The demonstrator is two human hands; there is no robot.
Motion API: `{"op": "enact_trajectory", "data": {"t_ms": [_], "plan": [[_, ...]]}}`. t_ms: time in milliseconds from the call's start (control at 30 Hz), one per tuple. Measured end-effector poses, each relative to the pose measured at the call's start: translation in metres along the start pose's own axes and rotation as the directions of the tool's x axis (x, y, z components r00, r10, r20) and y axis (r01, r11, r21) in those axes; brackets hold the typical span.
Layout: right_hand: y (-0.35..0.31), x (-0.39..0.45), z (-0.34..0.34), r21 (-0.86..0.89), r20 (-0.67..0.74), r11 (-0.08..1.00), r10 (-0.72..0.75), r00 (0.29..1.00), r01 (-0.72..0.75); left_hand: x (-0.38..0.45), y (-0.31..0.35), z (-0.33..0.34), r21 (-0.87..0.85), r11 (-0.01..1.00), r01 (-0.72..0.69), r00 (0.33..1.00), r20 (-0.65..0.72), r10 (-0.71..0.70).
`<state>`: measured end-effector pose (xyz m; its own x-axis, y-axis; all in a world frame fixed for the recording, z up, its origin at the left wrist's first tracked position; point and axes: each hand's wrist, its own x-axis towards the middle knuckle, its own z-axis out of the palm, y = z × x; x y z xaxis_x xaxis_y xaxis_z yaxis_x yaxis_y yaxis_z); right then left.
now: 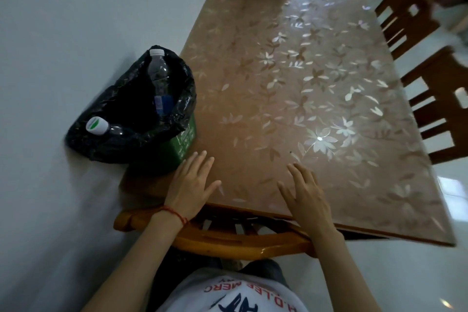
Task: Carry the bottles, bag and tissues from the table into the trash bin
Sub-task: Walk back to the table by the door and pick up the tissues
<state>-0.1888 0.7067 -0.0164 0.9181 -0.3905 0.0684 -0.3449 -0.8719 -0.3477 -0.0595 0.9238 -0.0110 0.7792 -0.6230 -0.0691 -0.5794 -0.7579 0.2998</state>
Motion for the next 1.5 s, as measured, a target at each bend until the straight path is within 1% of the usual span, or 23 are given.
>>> {"op": "enact_trajectory", "data": {"t_ms": [100,300,400,533,667,733,867,1033,1167,1267,1367,1433,1500], "plan": [[0.015,-0.015,-0.006,0.006,-0.045,0.997,0.073,0.996,-0.072,0.01,0.008,0.007,0.038,0.996,-0.078,0.996,0.034,0.076],[0.041,-0.046,-0.017,-0.096,-0.114,0.966,0.229,0.967,-0.24,0.03,0.036,0.025,0.101,0.953,-0.285,0.958,0.063,0.279],[0.053,-0.066,-0.023,-0.111,-0.161,0.932,0.326,0.932,-0.345,0.04,0.054,0.032,0.112,0.914,-0.39,0.92,0.094,0.381],[0.065,-0.099,-0.03,-0.081,-0.227,0.871,0.458,0.86,-0.485,0.05,0.084,0.035,0.117,0.851,-0.512,0.855,0.165,0.492],[0.077,-0.132,-0.033,-0.037,-0.276,0.795,0.574,0.771,-0.605,0.06,0.122,0.044,0.14,0.759,-0.635,0.769,0.201,0.607],[0.084,-0.149,-0.034,-0.024,-0.3,0.752,0.623,0.722,-0.659,0.063,0.142,0.05,0.124,0.718,-0.685,0.726,0.209,0.655],[0.101,-0.185,-0.037,0.015,-0.338,0.656,0.714,0.614,-0.755,0.064,0.188,0.062,0.085,0.645,-0.759,0.645,0.224,0.73],[0.12,-0.233,-0.044,0.051,-0.368,0.526,0.8,0.474,-0.849,0.06,0.25,0.084,0.037,0.541,-0.84,0.53,0.268,0.805],[0.131,-0.267,-0.048,0.082,-0.381,0.42,0.851,0.361,-0.904,0.051,0.296,0.102,0.044,0.437,-0.899,0.431,0.278,0.859],[0.136,-0.289,-0.053,0.104,-0.4,0.349,0.872,0.282,-0.931,0.043,0.329,0.117,-0.013,0.387,-0.922,0.366,0.296,0.882],[0.142,-0.31,-0.057,0.127,-0.412,0.284,0.887,0.21,-0.95,0.032,0.362,0.129,-0.077,0.314,-0.946,0.276,0.312,0.909],[0.146,-0.322,-0.06,0.156,-0.408,0.243,0.899,0.161,-0.957,0.022,0.385,0.134,-0.091,0.27,-0.959,0.231,0.308,0.923],[0.151,-0.334,-0.063,0.172,-0.404,0.211,0.906,0.127,-0.962,0.012,0.407,0.139,-0.107,0.233,-0.967,0.19,0.312,0.931]]}}
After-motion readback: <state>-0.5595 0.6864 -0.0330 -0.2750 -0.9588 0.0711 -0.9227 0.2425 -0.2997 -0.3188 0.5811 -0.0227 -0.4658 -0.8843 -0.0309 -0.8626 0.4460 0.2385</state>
